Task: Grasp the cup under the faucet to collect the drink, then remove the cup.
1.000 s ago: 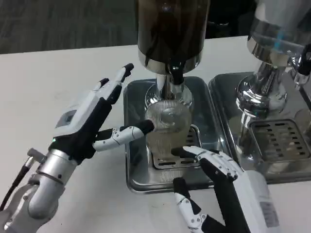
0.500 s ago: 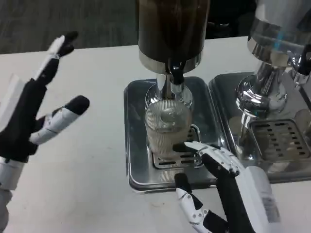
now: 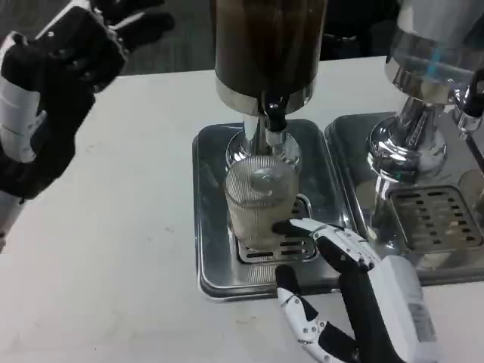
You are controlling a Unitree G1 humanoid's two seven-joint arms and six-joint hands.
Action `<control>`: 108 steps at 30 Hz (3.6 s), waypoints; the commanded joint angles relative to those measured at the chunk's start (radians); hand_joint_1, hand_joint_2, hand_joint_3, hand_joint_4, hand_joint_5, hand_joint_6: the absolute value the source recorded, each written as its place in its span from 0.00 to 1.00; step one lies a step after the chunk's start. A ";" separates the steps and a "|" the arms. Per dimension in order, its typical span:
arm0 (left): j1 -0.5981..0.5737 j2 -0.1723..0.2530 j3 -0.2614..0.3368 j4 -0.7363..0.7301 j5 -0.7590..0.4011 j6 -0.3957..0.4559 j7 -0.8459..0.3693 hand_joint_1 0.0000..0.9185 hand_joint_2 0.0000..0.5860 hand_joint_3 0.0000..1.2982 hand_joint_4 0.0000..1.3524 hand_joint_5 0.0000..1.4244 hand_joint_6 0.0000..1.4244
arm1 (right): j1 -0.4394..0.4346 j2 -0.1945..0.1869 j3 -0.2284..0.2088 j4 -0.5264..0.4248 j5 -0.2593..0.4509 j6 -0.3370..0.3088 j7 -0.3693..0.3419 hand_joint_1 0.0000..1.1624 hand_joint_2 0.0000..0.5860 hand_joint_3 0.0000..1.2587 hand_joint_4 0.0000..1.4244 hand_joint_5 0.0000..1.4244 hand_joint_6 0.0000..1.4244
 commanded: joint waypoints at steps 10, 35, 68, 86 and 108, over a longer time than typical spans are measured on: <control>-0.161 -0.064 0.089 -0.005 -0.096 0.431 -0.233 0.00 0.24 0.07 0.01 0.07 0.03 | 0.002 0.025 0.006 0.022 0.001 -0.012 -0.042 0.41 0.82 0.32 0.22 0.21 0.15; -0.241 -0.194 0.048 0.165 0.161 0.432 -0.334 0.00 0.22 0.03 0.00 0.06 0.02 | -0.003 0.038 0.010 0.039 0.011 -0.012 -0.065 0.42 0.83 0.32 0.22 0.22 0.15; -0.269 -0.285 0.041 0.235 0.230 0.345 -0.314 0.00 0.24 0.00 0.00 0.00 0.00 | 0.020 0.054 0.022 0.046 0.003 -0.004 -0.090 0.42 0.83 0.34 0.22 0.22 0.15; -0.269 -0.261 -0.009 0.333 0.353 0.282 -0.321 0.00 0.22 0.00 0.00 0.00 0.00 | 0.033 0.056 0.018 0.038 0.019 -0.004 -0.065 0.42 0.83 0.35 0.22 0.22 0.14; -0.252 -0.191 -0.131 0.370 0.542 0.010 -0.247 0.00 0.22 0.00 0.00 0.00 0.00 | 0.053 0.063 0.015 0.026 0.036 -0.004 -0.045 0.42 0.83 0.36 0.22 0.22 0.14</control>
